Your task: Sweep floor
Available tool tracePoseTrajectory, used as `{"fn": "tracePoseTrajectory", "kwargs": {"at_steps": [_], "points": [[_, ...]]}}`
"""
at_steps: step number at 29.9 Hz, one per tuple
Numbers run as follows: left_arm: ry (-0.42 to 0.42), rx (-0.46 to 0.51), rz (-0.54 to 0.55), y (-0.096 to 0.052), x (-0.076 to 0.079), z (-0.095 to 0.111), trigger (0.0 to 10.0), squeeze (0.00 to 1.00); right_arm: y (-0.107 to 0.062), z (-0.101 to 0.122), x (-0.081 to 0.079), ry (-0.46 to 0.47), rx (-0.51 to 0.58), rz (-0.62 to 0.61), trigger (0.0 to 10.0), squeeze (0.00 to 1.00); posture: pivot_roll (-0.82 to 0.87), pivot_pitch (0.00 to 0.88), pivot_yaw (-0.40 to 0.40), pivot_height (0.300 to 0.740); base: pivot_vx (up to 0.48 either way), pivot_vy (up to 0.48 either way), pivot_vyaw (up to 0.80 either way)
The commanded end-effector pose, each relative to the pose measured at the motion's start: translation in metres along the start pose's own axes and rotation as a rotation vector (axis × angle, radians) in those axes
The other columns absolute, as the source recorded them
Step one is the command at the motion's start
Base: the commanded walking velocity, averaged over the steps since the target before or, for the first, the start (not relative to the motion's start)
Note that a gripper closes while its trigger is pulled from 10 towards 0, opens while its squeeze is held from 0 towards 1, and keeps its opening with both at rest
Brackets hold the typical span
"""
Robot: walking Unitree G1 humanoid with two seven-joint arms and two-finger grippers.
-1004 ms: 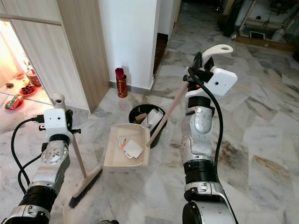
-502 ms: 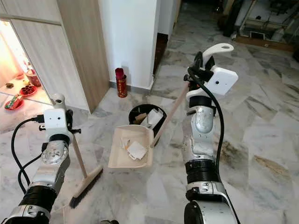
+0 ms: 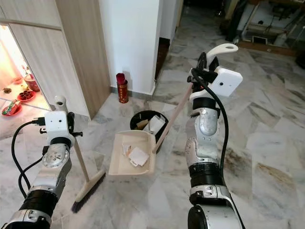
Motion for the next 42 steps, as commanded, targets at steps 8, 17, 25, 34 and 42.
{"fn": "tracePoseTrajectory", "kwargs": {"at_steps": [8,17,25,34,42], "points": [[-0.005,0.047,-0.001,0.004,0.001,0.013,10.0,0.00,0.010,0.024,-0.009,0.021,0.086,0.026,10.0,0.00,0.15,0.000,-0.057,0.740,0.364,0.000,0.00],[-0.006,0.048,0.002,0.004,0.001,0.013,10.0,0.00,0.013,0.031,-0.015,0.031,0.114,0.045,10.0,0.00,0.15,0.000,-0.058,0.740,0.373,0.000,0.00],[-0.010,0.047,0.009,0.004,0.001,0.013,10.0,0.00,0.014,0.034,-0.028,0.029,0.120,0.108,10.0,0.00,0.15,0.000,-0.064,0.740,0.374,0.000,0.00],[-0.011,0.044,0.012,0.003,0.000,0.012,10.0,0.00,0.016,0.036,-0.034,0.039,0.124,0.129,10.0,0.00,0.16,0.000,-0.069,0.740,0.375,0.000,0.00],[-0.011,0.044,0.012,0.003,0.000,0.012,10.0,0.00,0.016,0.036,-0.034,0.039,0.124,0.129,10.0,0.00,0.16,0.000,-0.069,0.740,0.375,0.000,0.00]]}}
Point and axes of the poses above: a point about 5 cm out from each wrist's last joint towards the gripper, its own y axis pointing out of the wrist towards the gripper, its own z axis along the axis of the wrist's last joint, x = y × z, the point moved 4 cm from there along y, pointing out of the wrist towards the gripper, and after that the axes turned 4 degrees about y, right-handed, at the moved point
